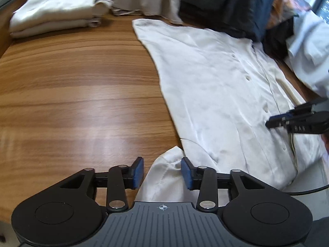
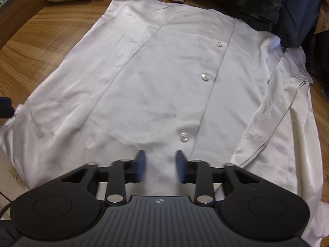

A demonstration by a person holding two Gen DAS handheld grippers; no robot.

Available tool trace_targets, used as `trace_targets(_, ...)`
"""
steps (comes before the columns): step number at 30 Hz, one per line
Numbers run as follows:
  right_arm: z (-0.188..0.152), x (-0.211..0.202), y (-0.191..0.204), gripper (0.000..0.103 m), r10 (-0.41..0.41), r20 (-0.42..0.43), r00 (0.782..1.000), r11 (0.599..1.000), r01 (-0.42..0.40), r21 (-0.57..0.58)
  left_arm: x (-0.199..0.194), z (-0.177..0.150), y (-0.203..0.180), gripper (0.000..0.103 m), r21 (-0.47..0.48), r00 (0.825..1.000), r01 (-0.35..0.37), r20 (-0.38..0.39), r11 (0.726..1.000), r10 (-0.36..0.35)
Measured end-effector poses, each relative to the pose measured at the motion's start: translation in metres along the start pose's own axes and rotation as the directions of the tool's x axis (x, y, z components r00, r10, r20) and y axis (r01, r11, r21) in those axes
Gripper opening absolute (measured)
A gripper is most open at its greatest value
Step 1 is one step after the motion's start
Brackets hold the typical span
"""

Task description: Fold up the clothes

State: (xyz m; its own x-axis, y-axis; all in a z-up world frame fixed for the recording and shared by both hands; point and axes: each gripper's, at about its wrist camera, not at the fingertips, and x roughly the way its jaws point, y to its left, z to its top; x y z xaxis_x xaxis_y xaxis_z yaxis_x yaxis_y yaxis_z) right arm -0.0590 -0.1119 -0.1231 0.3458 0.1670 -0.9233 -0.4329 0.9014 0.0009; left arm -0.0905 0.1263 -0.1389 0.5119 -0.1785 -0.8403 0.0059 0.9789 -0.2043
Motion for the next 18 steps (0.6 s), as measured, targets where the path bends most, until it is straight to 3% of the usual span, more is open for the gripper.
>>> trace_targets(1,0.0,0.0,0.002,0.001,-0.007,0.001,1.0,1.0,0.007,-0.004,0.002,0.0,0.0,0.047,0.014,1.0,0.012,-0.004,1.0,-0.012)
trace_targets(10,-0.004,-0.015,-0.021,0.001,-0.096,0.027,0.995,0.993,0.094,0.07,0.01,0.006,0.005,0.045,0.038,0.998,0.066,-0.018,0.997,-0.065)
trace_targets(13,-0.006,-0.017,-0.029,0.001,-0.05,0.016,0.999,0.994,0.049,0.102,0.01,0.005,0.006,0.045,0.021,0.997,0.081,-0.021,0.996,-0.08)
trace_targets(15,-0.007,-0.019,-0.028,0.006,-0.024,0.022,0.999,0.993,0.021,0.116,0.01,0.004,0.004,0.045,0.023,0.996,0.084,-0.022,0.996,-0.083)
trace_targets(18,-0.006,-0.016,-0.022,0.03,-0.027,0.033,0.999,0.993,0.023,0.115,0.01,0.004,0.003,0.045,0.021,0.996,0.082,-0.023,0.996,-0.081)
